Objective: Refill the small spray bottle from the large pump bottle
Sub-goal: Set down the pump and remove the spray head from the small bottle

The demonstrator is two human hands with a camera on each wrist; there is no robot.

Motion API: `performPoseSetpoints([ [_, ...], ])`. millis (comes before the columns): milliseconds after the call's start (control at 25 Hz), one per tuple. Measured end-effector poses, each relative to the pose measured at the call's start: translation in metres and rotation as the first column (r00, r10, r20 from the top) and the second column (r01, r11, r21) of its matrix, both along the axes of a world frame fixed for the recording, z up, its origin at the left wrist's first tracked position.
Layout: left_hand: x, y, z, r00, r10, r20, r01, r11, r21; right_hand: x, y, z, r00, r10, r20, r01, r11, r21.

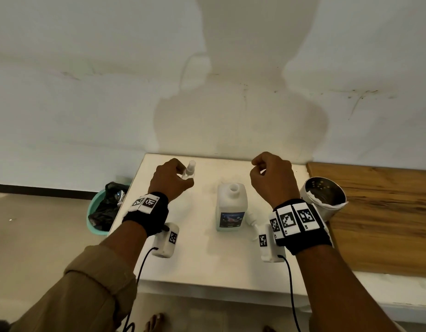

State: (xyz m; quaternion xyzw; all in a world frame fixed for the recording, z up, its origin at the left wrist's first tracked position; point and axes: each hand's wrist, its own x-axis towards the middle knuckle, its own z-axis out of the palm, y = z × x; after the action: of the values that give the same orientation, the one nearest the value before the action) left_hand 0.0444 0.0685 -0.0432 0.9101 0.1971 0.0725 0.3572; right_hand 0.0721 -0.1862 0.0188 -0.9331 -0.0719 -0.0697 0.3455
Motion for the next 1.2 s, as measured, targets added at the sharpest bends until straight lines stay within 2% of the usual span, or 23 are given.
performPoseSetpoints([
  [200, -0.029, -0.008, 0.03, 0.993, -0.119, 0.028, 0.118, 0.993, 0.022, -0.02, 0.024, 0.024, 0.95, 0.274, 0.152, -0.287, 0.956, 0.065],
  [320, -0.042, -0.013, 0.036, 0.984, -0.179, 0.022, 0.179, 0.984, 0.018, -0.033, 0.04, 0.032, 0.899, 0.422, 0.117, -0.428, 0.903, 0.04],
  [400, -0.048, -0.014, 0.041, 0.979, -0.201, 0.035, 0.201, 0.98, 0.012, -0.039, 0.05, 0.031, 0.878, 0.473, 0.079, -0.473, 0.881, -0.012],
  [560, -0.054, -0.016, 0.051, 0.967, -0.243, 0.08, 0.244, 0.97, 0.001, -0.047, 0.066, 0.017, 0.879, 0.476, 0.037, -0.473, 0.879, -0.053],
  [800, -0.056, -0.014, 0.055, 0.939, -0.345, -0.02, 0.345, 0.937, 0.049, -0.055, 0.079, 0.002, 0.924, 0.378, 0.057, -0.376, 0.926, -0.046],
  [960, -0.06, -0.015, 0.063, 0.909, -0.416, -0.032, 0.417, 0.907, 0.051, -0.057, 0.081, -0.001, 0.948, 0.315, 0.041, -0.312, 0.948, -0.061],
  [1200, -0.059, -0.016, 0.065, 0.887, -0.459, -0.055, 0.463, 0.881, 0.104, -0.063, 0.082, -0.006, 0.948, 0.315, 0.049, -0.312, 0.948, -0.066],
])
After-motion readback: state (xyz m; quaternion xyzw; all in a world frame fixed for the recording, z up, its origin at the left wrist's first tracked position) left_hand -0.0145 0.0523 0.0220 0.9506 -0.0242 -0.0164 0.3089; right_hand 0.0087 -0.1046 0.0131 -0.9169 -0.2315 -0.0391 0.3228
